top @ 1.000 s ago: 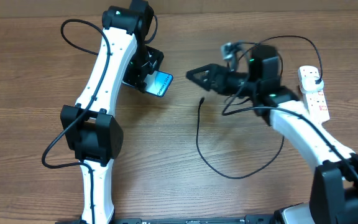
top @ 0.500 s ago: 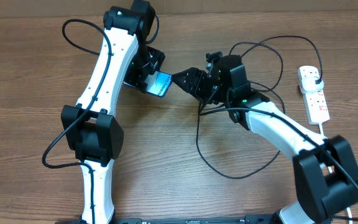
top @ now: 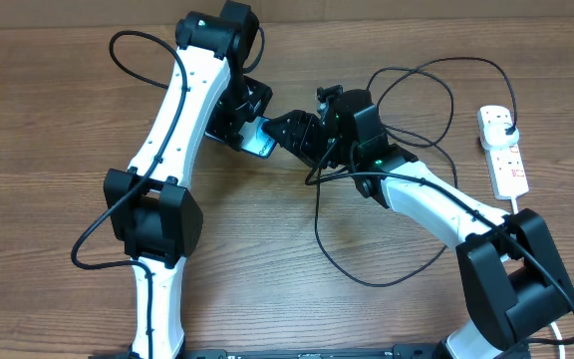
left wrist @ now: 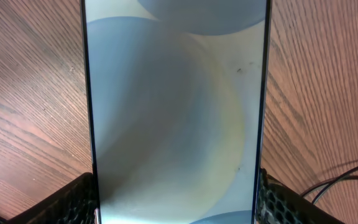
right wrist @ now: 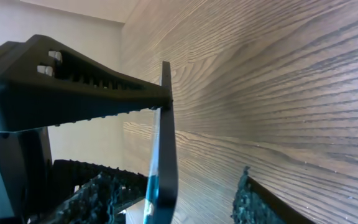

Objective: Plug charger to phone and switch on socket
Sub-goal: 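Close the right gripper on the phone's edge beside the left gripper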

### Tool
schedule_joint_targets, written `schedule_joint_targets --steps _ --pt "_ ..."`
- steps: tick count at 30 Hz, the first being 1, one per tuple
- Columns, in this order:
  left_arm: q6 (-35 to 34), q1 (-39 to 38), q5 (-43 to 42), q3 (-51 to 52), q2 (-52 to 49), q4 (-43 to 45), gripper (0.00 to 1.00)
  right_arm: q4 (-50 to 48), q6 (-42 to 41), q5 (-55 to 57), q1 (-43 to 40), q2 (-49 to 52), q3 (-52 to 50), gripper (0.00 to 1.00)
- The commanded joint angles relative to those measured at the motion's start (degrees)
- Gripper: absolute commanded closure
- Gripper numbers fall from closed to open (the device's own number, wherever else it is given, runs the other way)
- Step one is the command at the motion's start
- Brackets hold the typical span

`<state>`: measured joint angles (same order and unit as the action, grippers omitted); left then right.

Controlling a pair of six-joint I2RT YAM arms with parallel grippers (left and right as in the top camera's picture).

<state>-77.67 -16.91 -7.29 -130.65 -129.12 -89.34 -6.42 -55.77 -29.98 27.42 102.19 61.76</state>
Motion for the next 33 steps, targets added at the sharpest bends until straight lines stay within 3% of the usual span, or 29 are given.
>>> schedule_joint_targets --steps 1,9,21,24,33 --pt "-0.8 -0.7 -0.2 -1.9 2.5 -0.2 0.96 -0.4 -0.4 1.5 1.3 0.7 1.8 0.40" --pt "-0.8 -1.9 -0.2 -1.9 2.5 -0.2 0.96 -1.0 -1.3 4.7 4.0 1.1 1.8 0.54" --pt "-0.8 -2.2 0.0 -1.9 2.5 -0.1 0.93 -1.0 -2.6 4.2 4.0 1.6 1.7 0.96" --pt "-0.8 -2.2 0.0 -1.9 2.5 -0.1 0.89 -1.5 -3.0 3.6 3.5 1.6 1.7 0.96" --pt "-0.5 -2.1 2.0 -1.9 2.5 -0.2 0.29 -0.9 -4.5 1.2 -0.3 1.6 1.7 0.96"
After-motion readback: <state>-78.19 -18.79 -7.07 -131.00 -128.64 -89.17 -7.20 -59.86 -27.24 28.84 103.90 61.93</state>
